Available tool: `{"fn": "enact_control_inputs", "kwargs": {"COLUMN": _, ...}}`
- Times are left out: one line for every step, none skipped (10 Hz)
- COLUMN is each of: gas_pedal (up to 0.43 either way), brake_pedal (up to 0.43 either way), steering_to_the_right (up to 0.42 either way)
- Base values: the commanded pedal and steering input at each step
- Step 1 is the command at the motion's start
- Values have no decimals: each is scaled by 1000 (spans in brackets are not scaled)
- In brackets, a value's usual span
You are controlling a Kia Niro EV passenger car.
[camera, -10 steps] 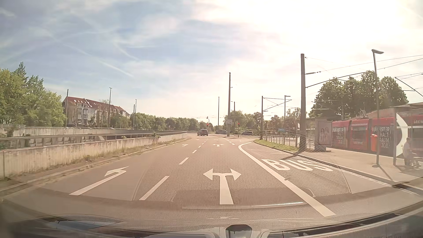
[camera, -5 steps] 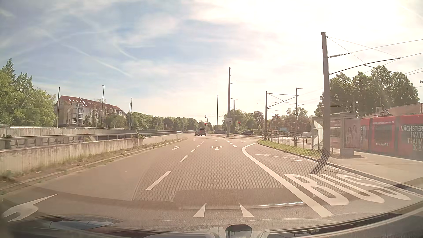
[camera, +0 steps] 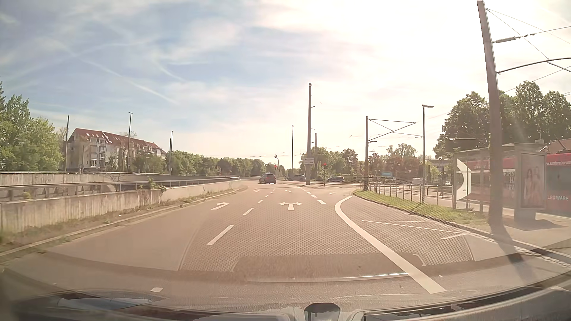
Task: Follow the waypoints while adhering to traffic rules and regulations
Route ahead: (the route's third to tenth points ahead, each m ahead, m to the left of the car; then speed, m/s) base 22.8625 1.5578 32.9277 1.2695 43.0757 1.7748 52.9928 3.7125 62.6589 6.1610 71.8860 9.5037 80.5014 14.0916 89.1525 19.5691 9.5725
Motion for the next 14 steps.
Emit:
{"fn": "enact_control_inputs", "kwargs": {"gas_pedal": 0, "brake_pedal": 0, "steering_to_the_right": 4}}
{"fn": "enact_control_inputs", "kwargs": {"gas_pedal": 0, "brake_pedal": 0, "steering_to_the_right": 4}}
{"fn": "enact_control_inputs", "kwargs": {"gas_pedal": 0, "brake_pedal": 0, "steering_to_the_right": 4}}
{"fn": "enact_control_inputs", "kwargs": {"gas_pedal": 0, "brake_pedal": 0, "steering_to_the_right": 4}}
{"fn": "enact_control_inputs", "kwargs": {"gas_pedal": 0, "brake_pedal": 0, "steering_to_the_right": 3}}
{"fn": "enact_control_inputs", "kwargs": {"gas_pedal": 0, "brake_pedal": 0, "steering_to_the_right": 2}}
{"fn": "enact_control_inputs", "kwargs": {"gas_pedal": 0, "brake_pedal": 0, "steering_to_the_right": 1}}
{"fn": "enact_control_inputs", "kwargs": {"gas_pedal": 0, "brake_pedal": 0, "steering_to_the_right": 0}}
{"fn": "enact_control_inputs", "kwargs": {"gas_pedal": 0, "brake_pedal": 0, "steering_to_the_right": 0}}
{"fn": "enact_control_inputs", "kwargs": {"gas_pedal": 0, "brake_pedal": 0, "steering_to_the_right": 0}}
{"fn": "enact_control_inputs", "kwargs": {"gas_pedal": 0, "brake_pedal": 0, "steering_to_the_right": -1}}
{"fn": "enact_control_inputs", "kwargs": {"gas_pedal": 0, "brake_pedal": 0, "steering_to_the_right": -1}}
{"fn": "enact_control_inputs", "kwargs": {"gas_pedal": 0, "brake_pedal": 0, "steering_to_the_right": -1}}
{"fn": "enact_control_inputs", "kwargs": {"gas_pedal": 0, "brake_pedal": 0, "steering_to_the_right": -2}}
